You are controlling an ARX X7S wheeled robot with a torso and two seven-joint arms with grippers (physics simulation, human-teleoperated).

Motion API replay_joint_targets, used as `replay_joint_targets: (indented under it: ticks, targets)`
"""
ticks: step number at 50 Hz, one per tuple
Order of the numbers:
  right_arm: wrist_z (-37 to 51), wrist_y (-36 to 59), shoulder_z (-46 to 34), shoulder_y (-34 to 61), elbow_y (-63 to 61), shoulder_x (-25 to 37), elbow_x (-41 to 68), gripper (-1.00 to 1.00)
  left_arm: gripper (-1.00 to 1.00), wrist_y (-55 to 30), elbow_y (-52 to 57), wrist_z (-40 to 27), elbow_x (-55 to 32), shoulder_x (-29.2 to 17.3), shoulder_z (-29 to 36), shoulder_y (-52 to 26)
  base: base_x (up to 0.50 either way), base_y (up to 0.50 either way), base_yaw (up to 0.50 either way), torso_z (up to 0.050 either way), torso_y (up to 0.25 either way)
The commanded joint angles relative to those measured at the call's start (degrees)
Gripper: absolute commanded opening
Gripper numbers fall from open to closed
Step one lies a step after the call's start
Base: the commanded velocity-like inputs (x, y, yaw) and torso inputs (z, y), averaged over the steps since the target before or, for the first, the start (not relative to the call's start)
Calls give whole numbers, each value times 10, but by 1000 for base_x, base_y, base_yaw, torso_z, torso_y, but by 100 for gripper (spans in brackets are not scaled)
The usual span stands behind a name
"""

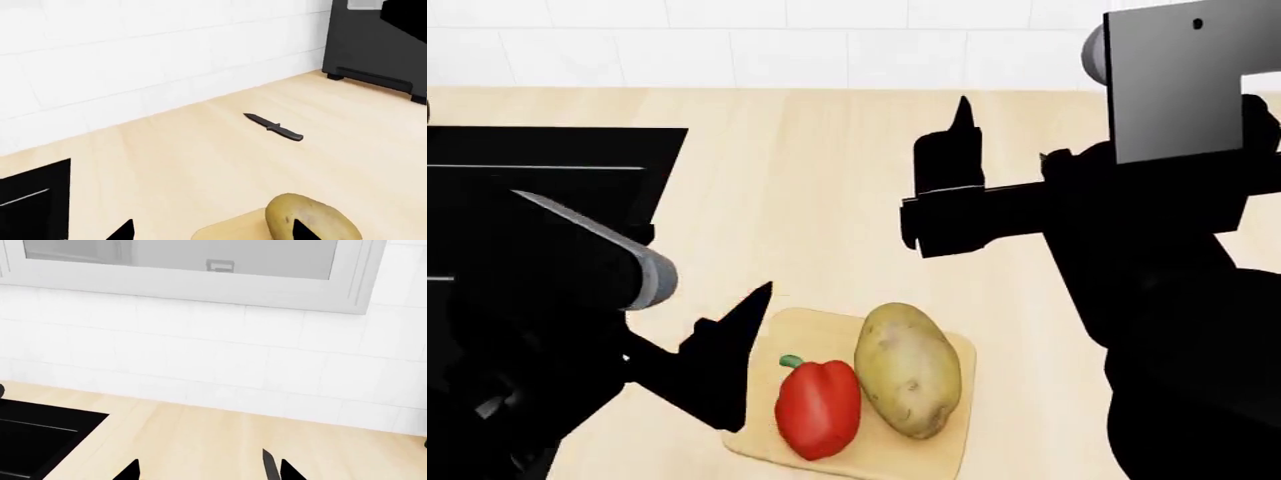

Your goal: Pick the vegetables from the sink and place them on the cutting board.

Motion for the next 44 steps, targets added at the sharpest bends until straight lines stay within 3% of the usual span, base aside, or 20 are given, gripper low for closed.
replay_joint_targets:
  ticks: [1,16,22,31,44]
  targets:
    - [-11,-6,1,-10,3,11,-14,100,100,5,2,-7,-37,-44,-42,-38,0,0,0,0,0]
    - [-86,22,-11,95,131,-28,-55,100,100,-76,-109,23,-100,-22,-67,-162,0,0,0,0,0]
    - [-94,48,-10,153,161,-40,-51,100,100,-113,-127,27,-133,-31,-85,-223,0,0,0,0,0]
    - [-93,85,-9,220,166,-46,-40,100,100,-130,-131,30,-152,-48,-101,-255,0,0,0,0,0]
    - [-106,118,-12,315,204,-78,-42,100,100,-171,-191,48,-164,-14,-111,-336,0,0,0,0,0]
